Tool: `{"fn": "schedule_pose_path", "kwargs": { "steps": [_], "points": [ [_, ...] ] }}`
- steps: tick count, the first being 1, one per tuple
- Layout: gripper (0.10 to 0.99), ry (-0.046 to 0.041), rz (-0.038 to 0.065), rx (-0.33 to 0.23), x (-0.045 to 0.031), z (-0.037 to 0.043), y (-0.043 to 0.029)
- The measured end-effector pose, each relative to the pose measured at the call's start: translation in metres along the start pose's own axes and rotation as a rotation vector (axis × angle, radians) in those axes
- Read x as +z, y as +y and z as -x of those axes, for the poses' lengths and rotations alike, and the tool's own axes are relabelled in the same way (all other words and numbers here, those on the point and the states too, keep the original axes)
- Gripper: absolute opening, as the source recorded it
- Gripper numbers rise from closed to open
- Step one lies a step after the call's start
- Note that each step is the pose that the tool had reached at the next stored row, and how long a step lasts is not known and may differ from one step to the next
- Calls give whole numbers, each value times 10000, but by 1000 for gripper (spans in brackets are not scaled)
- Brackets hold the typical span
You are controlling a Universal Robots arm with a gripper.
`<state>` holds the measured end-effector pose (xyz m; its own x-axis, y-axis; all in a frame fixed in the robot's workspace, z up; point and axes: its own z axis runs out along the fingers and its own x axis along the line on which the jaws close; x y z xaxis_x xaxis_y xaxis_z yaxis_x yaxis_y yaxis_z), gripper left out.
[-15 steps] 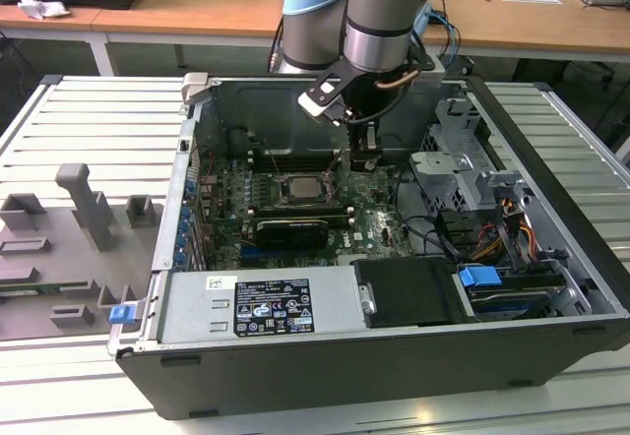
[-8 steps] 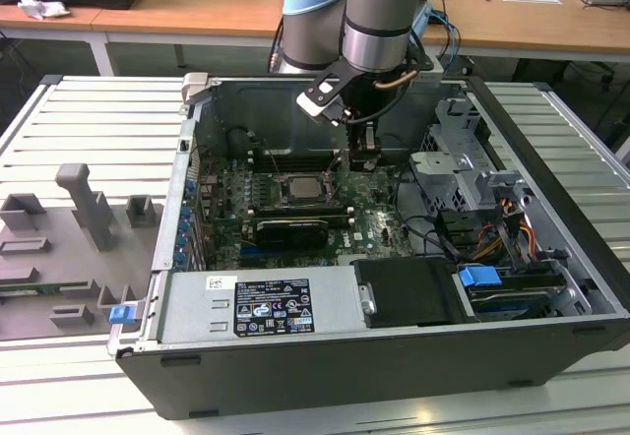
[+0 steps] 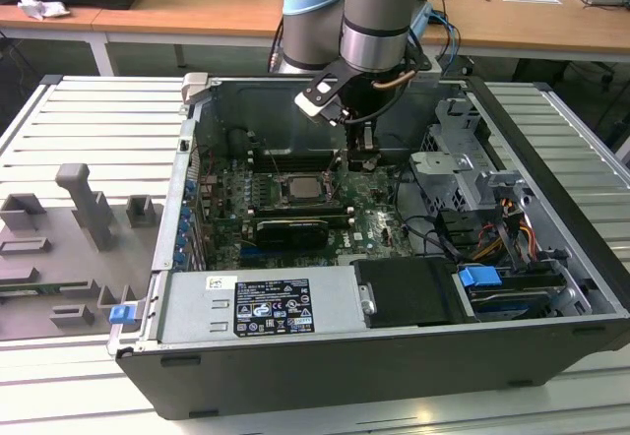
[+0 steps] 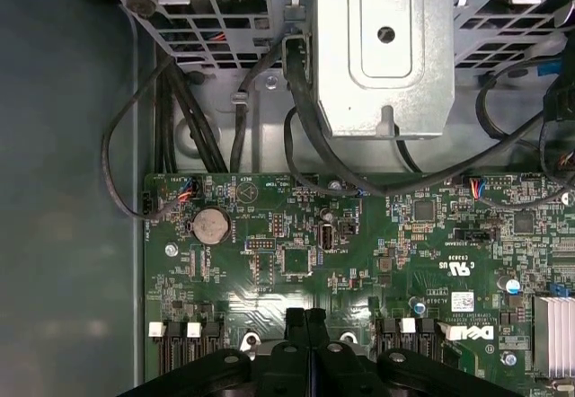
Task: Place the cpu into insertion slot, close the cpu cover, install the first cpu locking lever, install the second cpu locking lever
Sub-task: 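Close the cpu cover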
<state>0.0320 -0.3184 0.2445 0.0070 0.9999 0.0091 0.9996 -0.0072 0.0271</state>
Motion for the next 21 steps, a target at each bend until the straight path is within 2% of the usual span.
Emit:
{"fn": "schedule_pose_path", "kwargs": {
  "steps": [21],
  "points": [
    [106,-1,0,0,-5,1,-216]
  ]
}}
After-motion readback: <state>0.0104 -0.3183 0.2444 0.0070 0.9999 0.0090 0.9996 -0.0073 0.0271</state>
